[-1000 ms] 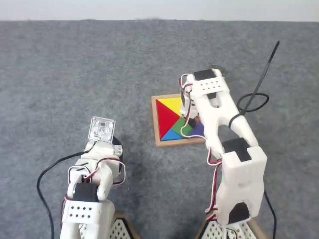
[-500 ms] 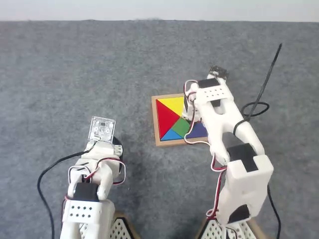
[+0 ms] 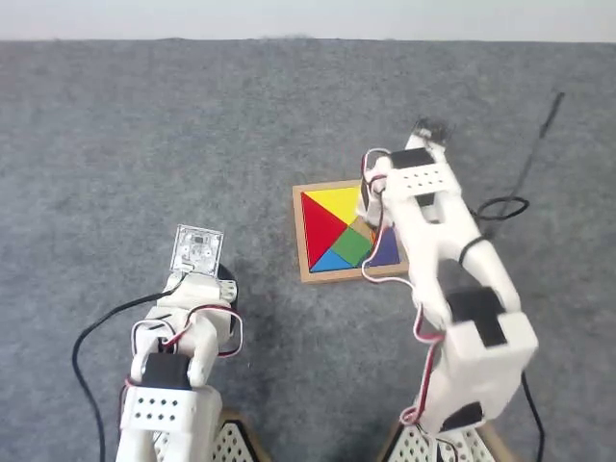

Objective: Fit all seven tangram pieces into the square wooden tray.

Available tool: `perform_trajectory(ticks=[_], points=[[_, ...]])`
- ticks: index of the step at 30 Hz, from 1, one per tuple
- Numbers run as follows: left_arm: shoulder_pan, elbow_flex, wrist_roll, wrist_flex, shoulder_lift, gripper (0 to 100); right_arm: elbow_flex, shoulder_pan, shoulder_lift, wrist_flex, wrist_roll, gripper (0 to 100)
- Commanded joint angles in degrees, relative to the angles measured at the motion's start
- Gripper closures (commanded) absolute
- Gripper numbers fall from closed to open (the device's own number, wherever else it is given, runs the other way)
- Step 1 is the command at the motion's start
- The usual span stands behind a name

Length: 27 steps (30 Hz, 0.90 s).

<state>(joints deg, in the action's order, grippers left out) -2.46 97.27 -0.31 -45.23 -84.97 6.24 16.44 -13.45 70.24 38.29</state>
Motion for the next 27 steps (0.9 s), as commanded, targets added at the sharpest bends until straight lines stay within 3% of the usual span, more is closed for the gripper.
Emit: perform_trajectory(ticks=[1, 7, 9, 11, 14, 16, 21, 27], points=[[-0.26, -0.48, 0.44, -0.44, -0.7, 98, 1.67, 0.13, 8.22, -0.31, -1.14, 77.5], [-0.26, -0.48, 0.44, -0.44, -0.7, 98, 7.47, -3.38, 5.76, -7.43, -1.76, 77.9], [-0.26, -0.48, 0.44, -0.44, -0.7, 98, 6.59, -3.21, 5.14, -7.43, -5.8, 78.1], [-0.26, -0.48, 0.44, -0.44, -0.7, 98, 5.01, -2.42, 6.73, -5.49, -9.76, 82.9], [-0.26, -0.48, 0.44, -0.44, -0.7, 98, 4.66, -2.24, 13.67, -3.03, -14.86, 97.9], [-0.26, -0.48, 0.44, -0.44, -0.7, 98, 7.56, -2.68, 20.0, -3.03, -18.73, 97.8], [-0.26, -0.48, 0.44, -0.44, -0.7, 98, 24.53, -5.85, 36.79, -10.77, -21.1, 99.1], [-0.26, -0.48, 0.44, -0.44, -0.7, 98, 49.76, -11.56, 55.6, -20.88, -32.35, 99.0]])
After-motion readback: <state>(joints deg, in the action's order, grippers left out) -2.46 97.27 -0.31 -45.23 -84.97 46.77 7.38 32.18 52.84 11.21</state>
